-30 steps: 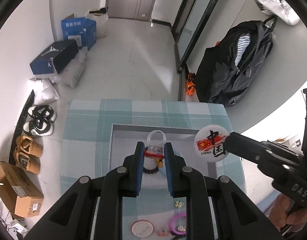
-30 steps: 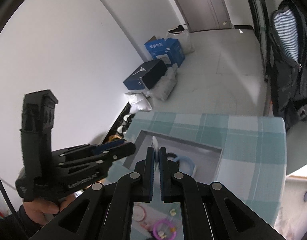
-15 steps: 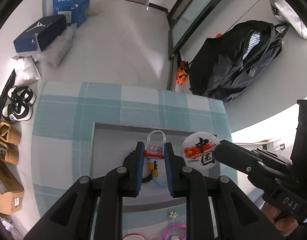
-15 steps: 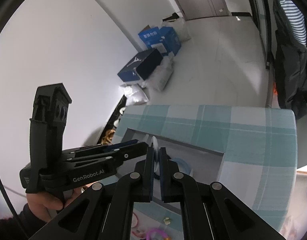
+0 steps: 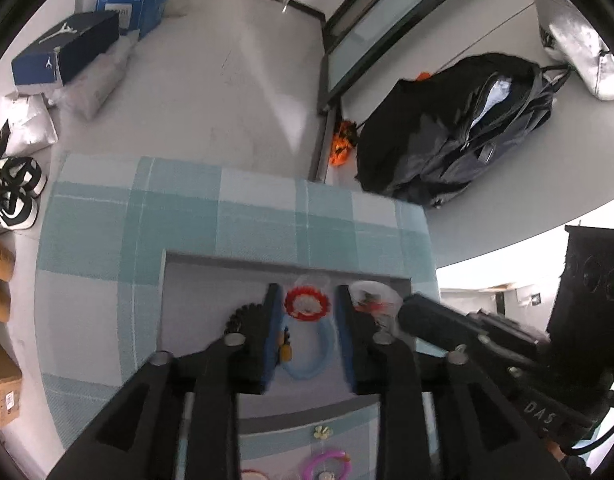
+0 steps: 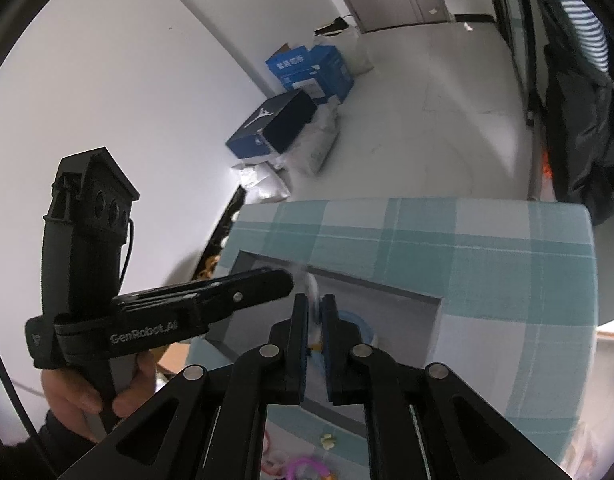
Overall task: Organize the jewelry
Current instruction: 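Carry the red clip and white badge into the grey box and release both, then lift both grippers out of the grey box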
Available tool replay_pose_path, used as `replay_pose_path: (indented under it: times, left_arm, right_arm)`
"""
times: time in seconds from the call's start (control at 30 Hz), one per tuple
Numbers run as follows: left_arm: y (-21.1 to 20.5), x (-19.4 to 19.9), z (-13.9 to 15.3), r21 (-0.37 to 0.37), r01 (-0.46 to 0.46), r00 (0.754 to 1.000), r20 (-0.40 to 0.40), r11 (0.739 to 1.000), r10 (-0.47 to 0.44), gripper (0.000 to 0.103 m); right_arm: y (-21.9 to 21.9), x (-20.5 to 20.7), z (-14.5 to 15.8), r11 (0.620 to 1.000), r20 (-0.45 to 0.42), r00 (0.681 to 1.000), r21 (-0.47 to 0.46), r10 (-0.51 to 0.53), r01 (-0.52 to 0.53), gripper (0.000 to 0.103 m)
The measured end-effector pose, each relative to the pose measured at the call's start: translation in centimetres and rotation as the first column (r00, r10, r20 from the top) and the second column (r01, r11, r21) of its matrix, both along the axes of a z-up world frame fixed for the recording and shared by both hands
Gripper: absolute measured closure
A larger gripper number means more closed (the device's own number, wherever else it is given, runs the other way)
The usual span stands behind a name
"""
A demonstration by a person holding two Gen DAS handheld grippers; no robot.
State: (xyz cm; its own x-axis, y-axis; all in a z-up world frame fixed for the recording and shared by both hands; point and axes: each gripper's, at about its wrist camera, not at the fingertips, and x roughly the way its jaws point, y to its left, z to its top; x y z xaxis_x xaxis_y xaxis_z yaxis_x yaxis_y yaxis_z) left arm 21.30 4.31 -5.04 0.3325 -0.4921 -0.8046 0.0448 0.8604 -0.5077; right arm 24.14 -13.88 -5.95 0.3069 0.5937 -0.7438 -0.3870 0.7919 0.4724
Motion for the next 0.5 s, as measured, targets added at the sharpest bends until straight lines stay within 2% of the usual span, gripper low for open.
replay_pose_path:
  times: [0.03, 0.07, 0.13, 0.27, 0.37, 0.5]
  left_arm:
    - [0.0, -0.2, 0.0, 0.002, 0.001, 1.0, 0.001, 1.0, -0.001, 0.052]
    - [0.1, -0.4, 0.1, 0.006, -0.008, 1.0, 0.011, 1.0, 0.008, 0.04]
    - [0.5, -0.9, 0.6, 0.012, -0.031, 0.998, 0.049, 0.999, 0.03, 0.039]
    - [0.8, -1.7, 1.2, 0.053, -0.05, 0.996, 0.073, 0.997, 0.046, 0.039]
    - [1.1, -2.3, 1.1, 0.062, -0.073, 0.995, 0.075, 0.995, 0.068, 0.039]
    - [1.1, -3.4, 1.7, 0.143, -0.092, 0.991, 0.108, 0.985, 0.077, 0.039]
  right_arm:
    - [-0.1, -0.1, 0.2, 1.0, 0.009, 1.0, 0.004, 0.007, -0.007, 0.094]
    - [0.0, -0.2, 0.3, 1.0, 0.017, 1.0, -0.003, 0.008, -0.008, 0.091]
    - [-0.2, -0.4, 0.5, 1.0, 0.032, 0.999, -0.017, 0.01, -0.01, 0.089]
    - [-0.9, -0.8, 0.9, 1.0, 0.035, 0.999, -0.003, -0.005, 0.005, 0.087]
    - [-1.5, -1.1, 1.0, 1.0, 0.036, 0.999, 0.002, -0.023, 0.023, 0.076]
    - [-1.9, -1.8, 1.6, 0.999, 0.051, 0.998, 0.008, -0.034, 0.033, 0.067]
